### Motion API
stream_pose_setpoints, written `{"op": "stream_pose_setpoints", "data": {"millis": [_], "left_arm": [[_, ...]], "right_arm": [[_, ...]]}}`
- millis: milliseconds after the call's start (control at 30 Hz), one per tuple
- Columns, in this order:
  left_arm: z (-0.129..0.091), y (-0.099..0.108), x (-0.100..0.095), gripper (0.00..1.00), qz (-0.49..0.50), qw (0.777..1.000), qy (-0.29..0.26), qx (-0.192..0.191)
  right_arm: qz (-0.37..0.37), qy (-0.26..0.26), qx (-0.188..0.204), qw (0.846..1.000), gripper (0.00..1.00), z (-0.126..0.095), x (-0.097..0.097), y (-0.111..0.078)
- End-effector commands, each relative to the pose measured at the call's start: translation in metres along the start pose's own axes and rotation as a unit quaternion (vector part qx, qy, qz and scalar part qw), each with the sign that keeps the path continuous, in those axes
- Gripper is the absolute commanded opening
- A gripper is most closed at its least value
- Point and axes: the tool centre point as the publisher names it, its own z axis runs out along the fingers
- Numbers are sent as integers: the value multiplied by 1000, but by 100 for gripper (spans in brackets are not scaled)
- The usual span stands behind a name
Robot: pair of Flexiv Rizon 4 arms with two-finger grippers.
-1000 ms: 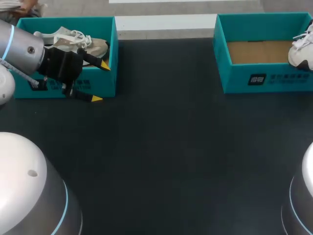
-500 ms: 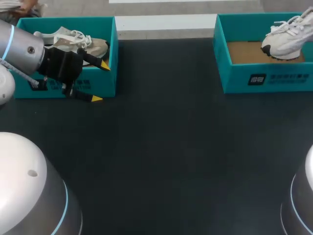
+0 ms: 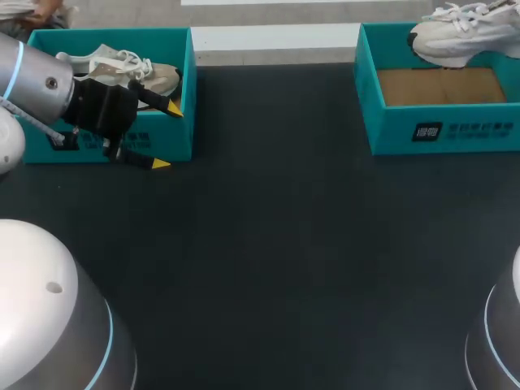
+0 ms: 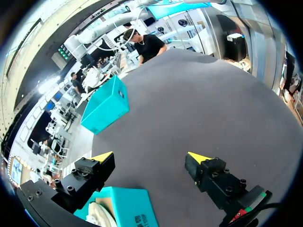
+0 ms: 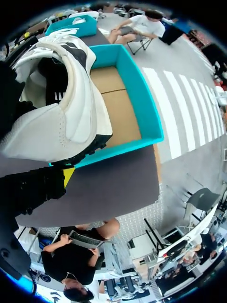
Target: Take the shoe out of the shoebox, open the shoe tongue, remove and reinsert the insole, then place the shoe into the shoebox
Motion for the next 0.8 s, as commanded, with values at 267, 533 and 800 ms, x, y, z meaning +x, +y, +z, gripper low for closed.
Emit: {"op": "stream_pose_setpoints", "data": {"millis": [267, 533, 800], "left_arm": [[0, -1, 1, 100, 0, 1000, 0, -2], [0, -1, 1, 100, 0, 1000, 0, -2], [0, -1, 1, 100, 0, 1000, 0, -2]], "right_arm": [[-1, 2, -14, 1000, 0, 8, -4, -20], [6, 7, -3, 1000, 0, 27, 2, -24], [-20, 17, -11, 1000, 0, 47, 11, -23]]}}
